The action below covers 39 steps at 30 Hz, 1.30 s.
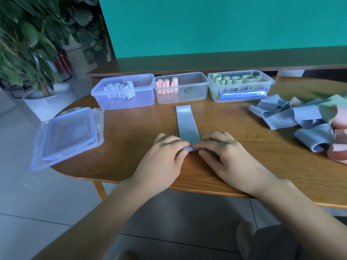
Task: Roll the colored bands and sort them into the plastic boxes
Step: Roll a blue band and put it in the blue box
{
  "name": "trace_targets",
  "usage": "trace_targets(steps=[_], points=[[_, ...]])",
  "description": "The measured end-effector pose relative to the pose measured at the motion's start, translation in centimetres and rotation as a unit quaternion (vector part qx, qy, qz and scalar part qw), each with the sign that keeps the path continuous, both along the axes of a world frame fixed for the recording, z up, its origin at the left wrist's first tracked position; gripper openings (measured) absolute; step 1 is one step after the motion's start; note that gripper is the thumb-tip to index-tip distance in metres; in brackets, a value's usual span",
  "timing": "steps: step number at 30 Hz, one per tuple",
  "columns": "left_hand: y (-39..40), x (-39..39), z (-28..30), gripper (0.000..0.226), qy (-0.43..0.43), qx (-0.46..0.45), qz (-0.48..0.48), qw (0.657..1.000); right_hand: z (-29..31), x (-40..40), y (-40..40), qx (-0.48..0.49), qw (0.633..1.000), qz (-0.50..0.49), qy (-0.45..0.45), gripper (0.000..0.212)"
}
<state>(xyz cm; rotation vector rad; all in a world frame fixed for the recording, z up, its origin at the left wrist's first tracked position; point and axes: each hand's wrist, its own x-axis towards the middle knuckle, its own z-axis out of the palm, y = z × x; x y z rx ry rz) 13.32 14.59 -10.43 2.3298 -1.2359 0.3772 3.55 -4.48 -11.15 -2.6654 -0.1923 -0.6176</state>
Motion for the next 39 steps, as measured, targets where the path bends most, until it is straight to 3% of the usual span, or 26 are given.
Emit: trace_targets(steps=[5, 9, 24, 39], points=[[0.2, 0.0, -0.1, 0.023, 0.002, -0.042, 0.016, 0.999, 0.0, 0.1, 0.1, -0.002, 1.0, -0.014, 0.011, 0.029], [0.3, 0.0, 0.0, 0.017, 0.013, -0.028, 0.006, 1.0, 0.0, 0.2, 0.1, -0.003, 0.999, -0.016, 0.029, 0.032], [0.3, 0.5, 0.1, 0.036, 0.065, -0.035, 0.02, 0.997, -0.4, 0.8, 0.0, -0.016, 0.999, -0.029, 0.042, 0.038], [-0.2, 2.0, 0.0, 0.035, 0.107, -0.023, 0.027, 0.994, -0.5, 1.9, -0.2, -0.013, 0.997, -0.029, 0.072, 0.041]])
